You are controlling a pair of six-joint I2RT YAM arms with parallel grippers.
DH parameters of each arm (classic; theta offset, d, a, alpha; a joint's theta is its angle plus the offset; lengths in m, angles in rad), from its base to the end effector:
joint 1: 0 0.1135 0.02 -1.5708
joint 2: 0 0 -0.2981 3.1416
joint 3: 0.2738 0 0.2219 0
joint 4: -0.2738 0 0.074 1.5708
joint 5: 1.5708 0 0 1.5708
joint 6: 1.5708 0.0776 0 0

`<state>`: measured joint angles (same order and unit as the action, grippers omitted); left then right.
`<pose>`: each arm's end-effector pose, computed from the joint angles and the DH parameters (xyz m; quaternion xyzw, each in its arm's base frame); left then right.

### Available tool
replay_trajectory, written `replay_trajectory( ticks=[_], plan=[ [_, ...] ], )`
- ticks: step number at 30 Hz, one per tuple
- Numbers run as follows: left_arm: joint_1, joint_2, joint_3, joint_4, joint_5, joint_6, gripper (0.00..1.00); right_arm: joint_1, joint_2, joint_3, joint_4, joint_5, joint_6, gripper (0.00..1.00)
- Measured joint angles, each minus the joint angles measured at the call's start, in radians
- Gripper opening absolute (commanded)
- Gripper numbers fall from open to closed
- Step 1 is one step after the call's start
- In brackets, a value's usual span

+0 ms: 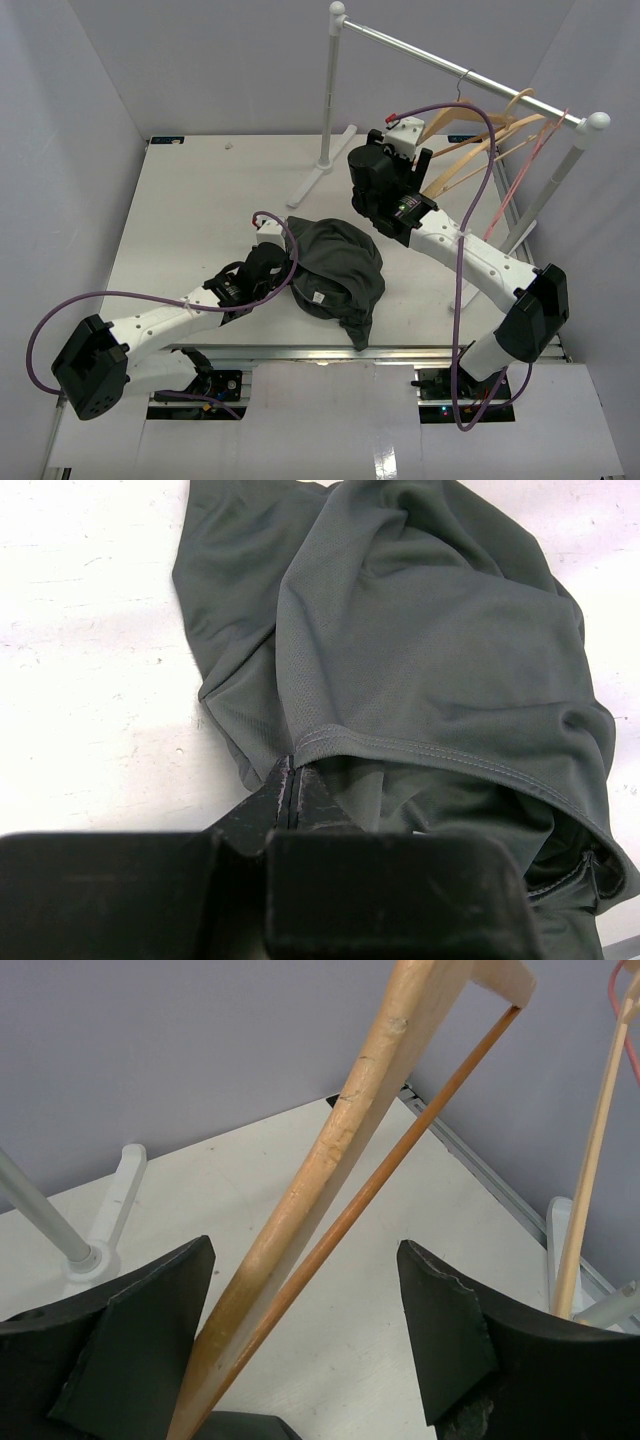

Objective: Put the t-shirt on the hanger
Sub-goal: Pick up the hanger from the clothesline.

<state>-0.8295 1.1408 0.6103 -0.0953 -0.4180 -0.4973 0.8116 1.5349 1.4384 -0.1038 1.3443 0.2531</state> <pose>0.1771 -0.1468 0.2432 0.0509 0.8747 -0.1286 0.4646 0.2733 0.1781 0.4324 0.2118 0.6910 -0.1640 0.6714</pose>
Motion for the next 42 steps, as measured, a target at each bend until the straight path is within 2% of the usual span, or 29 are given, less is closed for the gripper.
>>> replay_trajectory(
  ticks=[10, 17, 21, 25, 27, 30, 38, 42],
  plan=[
    [0.000, -0.004, 0.000, 0.010, 0.008, 0.000, 0.00, 0.000, 0.007, 0.000, -0.009, 0.004, 0.016, 0.61],
    [0.000, -0.013, 0.000, 0.014, 0.011, 0.000, 0.00, 0.000, 0.003, 0.000, -0.027, 0.015, 0.014, 0.63],
    [0.000, -0.013, 0.000, 0.014, 0.012, 0.000, 0.00, 0.000, 0.001, 0.000, -0.052, 0.021, 0.020, 0.67],
    [0.000, -0.013, 0.000, 0.014, 0.012, 0.000, 0.00, 0.000, 0.001, 0.000, -0.067, 0.027, 0.025, 0.65],
    [0.000, -0.013, 0.000, 0.014, 0.012, 0.000, 0.00, -0.001, 0.001, 0.000, -0.071, 0.029, 0.026, 0.60],
    [0.000, -0.013, 0.000, 0.014, 0.012, 0.000, 0.00, -0.005, 0.001, 0.000, -0.076, 0.028, 0.032, 0.49],
    [0.000, -0.013, 0.000, 0.014, 0.012, 0.000, 0.00, -0.007, 0.003, 0.022, -0.081, 0.033, 0.013, 0.09],
    [0.000, -0.013, 0.000, 0.014, 0.012, 0.000, 0.00, -0.006, 0.002, 0.037, -0.081, 0.043, -0.005, 0.08]
  ],
)
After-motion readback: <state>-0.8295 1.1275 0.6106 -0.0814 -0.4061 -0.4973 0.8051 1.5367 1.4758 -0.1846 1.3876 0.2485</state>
